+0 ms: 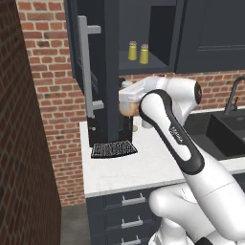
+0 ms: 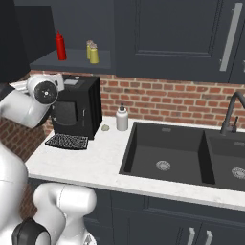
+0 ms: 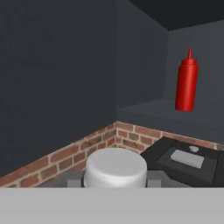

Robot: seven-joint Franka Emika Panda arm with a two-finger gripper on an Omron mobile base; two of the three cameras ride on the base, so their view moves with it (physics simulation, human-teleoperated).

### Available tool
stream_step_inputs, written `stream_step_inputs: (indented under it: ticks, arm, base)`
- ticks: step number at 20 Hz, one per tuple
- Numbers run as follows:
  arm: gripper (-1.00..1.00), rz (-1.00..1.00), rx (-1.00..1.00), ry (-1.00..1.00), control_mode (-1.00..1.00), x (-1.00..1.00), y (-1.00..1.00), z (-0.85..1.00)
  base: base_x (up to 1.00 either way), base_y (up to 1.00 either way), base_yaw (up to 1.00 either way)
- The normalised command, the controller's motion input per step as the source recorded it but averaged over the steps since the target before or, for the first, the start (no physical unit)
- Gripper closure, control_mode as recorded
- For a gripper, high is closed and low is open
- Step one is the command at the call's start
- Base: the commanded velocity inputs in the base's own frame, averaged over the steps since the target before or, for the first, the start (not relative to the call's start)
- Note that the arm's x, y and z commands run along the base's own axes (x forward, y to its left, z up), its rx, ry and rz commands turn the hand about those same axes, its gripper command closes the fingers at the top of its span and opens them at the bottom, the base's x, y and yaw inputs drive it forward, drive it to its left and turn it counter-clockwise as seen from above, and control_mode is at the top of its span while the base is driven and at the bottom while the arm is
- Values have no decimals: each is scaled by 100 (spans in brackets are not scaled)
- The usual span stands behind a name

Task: Put the shaker and condiment bottle from the counter next to their counterparts in the cabinet.

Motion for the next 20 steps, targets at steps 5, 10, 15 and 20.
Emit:
stream_step_inputs:
  ticks: [5,10,15,20]
  arm:
    - [100,-5,0,0,-100,0,-15,19]
    - [100,-7,0,0,-100,0,-30,73]
    - [100,-7,0,0,-100,0,-20,83]
    - [100,-6,0,0,-100,0,-16,81]
  base:
    - [0,0,0]
    - [0,0,0]
    - [0,0,0]
    - [0,0,0]
